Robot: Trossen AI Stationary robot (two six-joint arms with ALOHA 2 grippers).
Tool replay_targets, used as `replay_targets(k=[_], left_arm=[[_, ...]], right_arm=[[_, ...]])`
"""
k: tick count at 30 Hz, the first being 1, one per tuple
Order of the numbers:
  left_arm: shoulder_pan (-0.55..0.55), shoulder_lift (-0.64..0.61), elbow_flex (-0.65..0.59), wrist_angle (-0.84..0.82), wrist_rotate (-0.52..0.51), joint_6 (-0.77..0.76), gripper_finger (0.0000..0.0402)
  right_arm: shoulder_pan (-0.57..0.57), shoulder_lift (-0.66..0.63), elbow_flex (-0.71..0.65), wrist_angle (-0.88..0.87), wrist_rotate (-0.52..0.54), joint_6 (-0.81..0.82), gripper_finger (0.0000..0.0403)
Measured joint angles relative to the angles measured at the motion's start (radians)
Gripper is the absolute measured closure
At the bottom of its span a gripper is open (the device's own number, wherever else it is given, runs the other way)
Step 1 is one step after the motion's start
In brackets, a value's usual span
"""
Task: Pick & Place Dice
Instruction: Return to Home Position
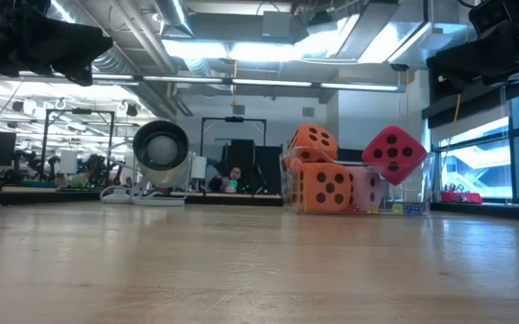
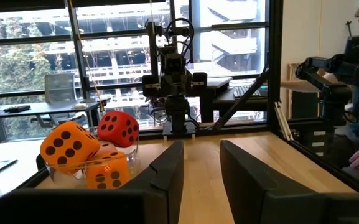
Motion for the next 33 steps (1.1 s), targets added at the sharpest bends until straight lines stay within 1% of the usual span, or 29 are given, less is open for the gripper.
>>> replay_targets(k=[9, 18, 33], left_arm=[[0.000, 0.000, 0.000, 0.000, 0.000, 0.000, 0.0297], [0.000, 0.000, 0.000, 0.000, 0.000, -0.001, 0.0303], [0.000, 0.000, 0.000, 0.000, 0.000, 0.001, 0.0301]], right_arm=[[0.000, 0.000, 0.000, 0.000, 0.000, 0.003, 0.0328], [0.000, 0.000, 0.000, 0.000, 0.000, 0.002, 0.0328], [0.000, 0.000, 0.000, 0.000, 0.000, 0.002, 0.0328]])
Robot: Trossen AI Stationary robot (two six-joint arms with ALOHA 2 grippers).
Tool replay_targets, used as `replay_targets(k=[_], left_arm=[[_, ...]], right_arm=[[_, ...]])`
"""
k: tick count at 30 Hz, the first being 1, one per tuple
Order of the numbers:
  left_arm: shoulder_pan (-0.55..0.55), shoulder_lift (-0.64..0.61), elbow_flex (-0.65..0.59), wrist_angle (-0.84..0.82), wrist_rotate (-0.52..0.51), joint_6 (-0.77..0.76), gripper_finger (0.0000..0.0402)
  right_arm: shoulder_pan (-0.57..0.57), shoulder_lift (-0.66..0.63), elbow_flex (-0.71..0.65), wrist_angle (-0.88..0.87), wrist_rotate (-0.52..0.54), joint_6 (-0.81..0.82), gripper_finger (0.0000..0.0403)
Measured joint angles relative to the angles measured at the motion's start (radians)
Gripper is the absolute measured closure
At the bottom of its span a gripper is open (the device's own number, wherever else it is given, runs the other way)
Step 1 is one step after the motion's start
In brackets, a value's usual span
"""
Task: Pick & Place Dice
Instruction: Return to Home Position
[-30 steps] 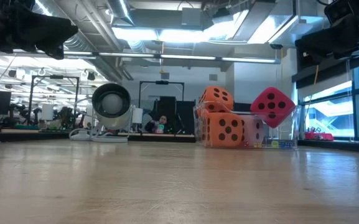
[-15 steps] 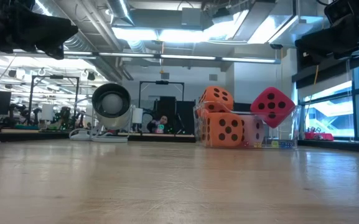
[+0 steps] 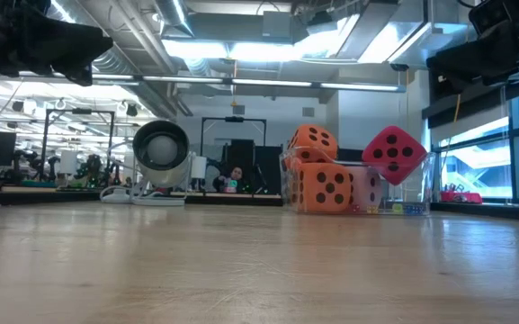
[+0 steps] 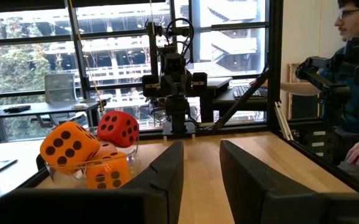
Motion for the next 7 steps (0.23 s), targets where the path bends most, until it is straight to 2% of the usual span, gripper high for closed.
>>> replay_targets(k=[7], left_arm=[[0.000, 0.000, 0.000, 0.000, 0.000, -0.001, 0.0301]], right_arm=[[0.000, 0.000, 0.000, 0.000, 0.000, 0.000, 0.0328]])
